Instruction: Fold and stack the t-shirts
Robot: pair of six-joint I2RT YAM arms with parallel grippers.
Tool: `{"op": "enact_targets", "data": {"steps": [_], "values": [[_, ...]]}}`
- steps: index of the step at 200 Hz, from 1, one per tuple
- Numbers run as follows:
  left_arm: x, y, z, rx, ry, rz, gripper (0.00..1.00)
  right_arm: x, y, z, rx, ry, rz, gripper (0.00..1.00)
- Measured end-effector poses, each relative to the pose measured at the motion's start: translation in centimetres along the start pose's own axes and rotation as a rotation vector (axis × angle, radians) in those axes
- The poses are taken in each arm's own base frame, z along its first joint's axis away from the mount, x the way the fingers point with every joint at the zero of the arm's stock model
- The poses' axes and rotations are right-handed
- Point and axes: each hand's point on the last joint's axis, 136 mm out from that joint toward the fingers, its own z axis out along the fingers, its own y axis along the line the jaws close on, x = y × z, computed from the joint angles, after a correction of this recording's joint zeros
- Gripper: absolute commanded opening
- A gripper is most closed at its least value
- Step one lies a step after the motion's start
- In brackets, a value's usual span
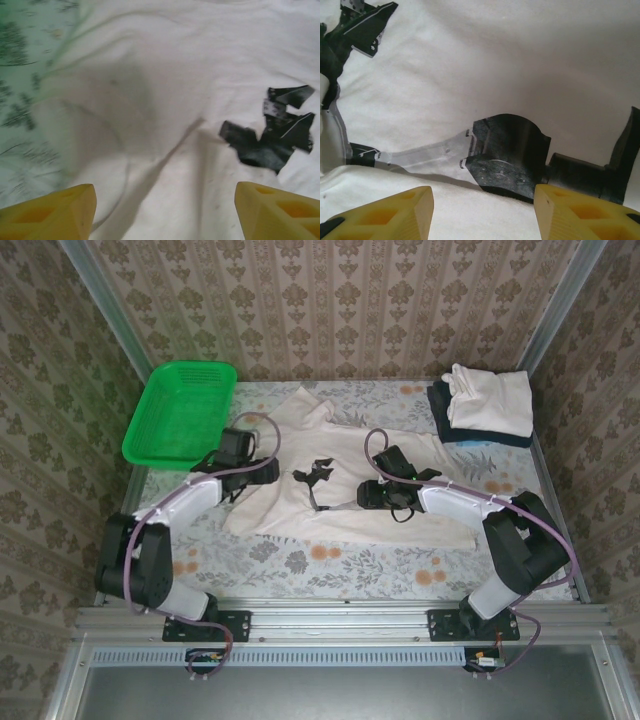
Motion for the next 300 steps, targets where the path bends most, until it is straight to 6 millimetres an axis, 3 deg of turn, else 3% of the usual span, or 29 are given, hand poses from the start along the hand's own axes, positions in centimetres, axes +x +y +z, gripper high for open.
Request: {"op": "enact_targets", "data": {"steps": [19, 40, 87, 116, 140, 178, 221, 241, 265, 300], "values": [[0.1, 1.1, -1.2, -0.009, -0.01, -0.024, 0.7, -0.1, 0.9, 0.1, -0.03, 0.002, -0.007, 0.57], [1.3, 1.8, -0.6, -0.011, 0.033, -0.035, 0.6, -0.7, 2.9, 0.9, -0.061, 0.01, -0.033, 0.57], [6.6, 2.1, 2.9, 0.012, 0.221, -0.051, 0.49, -2.5, 11.4, 4.9, -0.17, 0.032, -0.134, 0.56], [7.6, 2.1, 3.6, 0.025, 0.262, -0.054, 0.26, -2.5, 14.3, 7.2, -0.201, 0.054, -0.165, 0.53], [7.1, 2.4, 3.6, 0.023, 0.255, -0.049, 0.13, -2.2, 14.8, 8.8, -0.192, 0.082, -0.167, 0.51], [6.4, 3.2, 3.2, 0.011, 0.235, -0.074, 0.02, -1.8, 14.8, 9.8, -0.173, 0.11, -0.164, 0.44], [3.9, 3.4, 0.7, 0.013, 0.141, -0.082, 0.0, -2.2, 15.1, 9.9, -0.174, 0.11, -0.162, 0.15], [3.4, 3.6, 0.0, 0.007, 0.113, -0.085, 0.0, -2.1, 15.1, 9.9, -0.171, 0.114, -0.165, 0.08], [3.3, 3.8, -0.3, 0.0, 0.107, -0.088, 0.0, -2.2, 15.0, 8.8, -0.17, 0.099, -0.17, 0.07], [3.0, 3.9, -0.5, -0.002, 0.095, -0.087, 0.0, -3.0, 15.2, 5.1, -0.194, -0.005, -0.209, 0.06]]}}
